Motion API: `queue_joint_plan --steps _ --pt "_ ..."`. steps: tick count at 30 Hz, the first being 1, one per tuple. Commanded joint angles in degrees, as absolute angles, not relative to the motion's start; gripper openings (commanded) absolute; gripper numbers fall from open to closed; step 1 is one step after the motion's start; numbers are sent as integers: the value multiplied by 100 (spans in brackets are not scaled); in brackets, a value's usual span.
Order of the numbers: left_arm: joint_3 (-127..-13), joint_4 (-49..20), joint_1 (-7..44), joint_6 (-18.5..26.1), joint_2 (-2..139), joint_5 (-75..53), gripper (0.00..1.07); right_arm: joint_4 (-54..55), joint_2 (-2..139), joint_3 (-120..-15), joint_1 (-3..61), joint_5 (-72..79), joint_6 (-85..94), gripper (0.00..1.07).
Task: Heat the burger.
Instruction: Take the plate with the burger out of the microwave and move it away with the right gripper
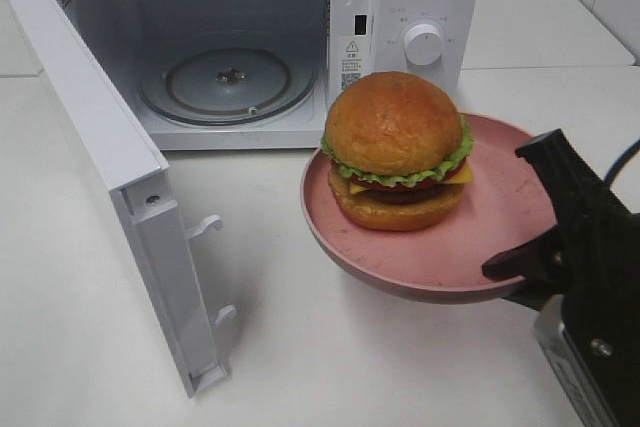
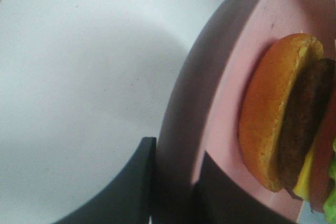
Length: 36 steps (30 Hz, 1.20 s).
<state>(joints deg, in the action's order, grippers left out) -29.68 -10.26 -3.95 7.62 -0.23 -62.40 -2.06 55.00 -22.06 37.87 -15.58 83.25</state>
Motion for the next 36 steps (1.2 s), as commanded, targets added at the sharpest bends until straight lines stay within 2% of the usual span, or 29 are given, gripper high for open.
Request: queue_joint_plan --steps 1,7,11,13,22,36 --pt "-2968 -1060 -424 728 -69 -6159 101 -470 4985 -2120 3753 -1484 7953 0" --pt "-2968 -1060 -424 728 -69 -6159 101 -1180 4360 -1971 3753 -1868 7036 0" --pt "-2968 -1060 -424 728 -69 -6159 101 -2120 3994 -1914 3753 -2212 5764 0" --pt "-2968 -1060 -424 728 -69 -6159 101 -2292 3959 -1914 3753 -2257 5535 0" --pt "-2968 -1060 -424 728 -69 -6159 101 -4263 3953 -1914 3753 -3042 3105 0" --pt "-2968 -1060 -424 728 -69 -6159 101 -5283 4452 -1931 3753 -4446 1066 0"
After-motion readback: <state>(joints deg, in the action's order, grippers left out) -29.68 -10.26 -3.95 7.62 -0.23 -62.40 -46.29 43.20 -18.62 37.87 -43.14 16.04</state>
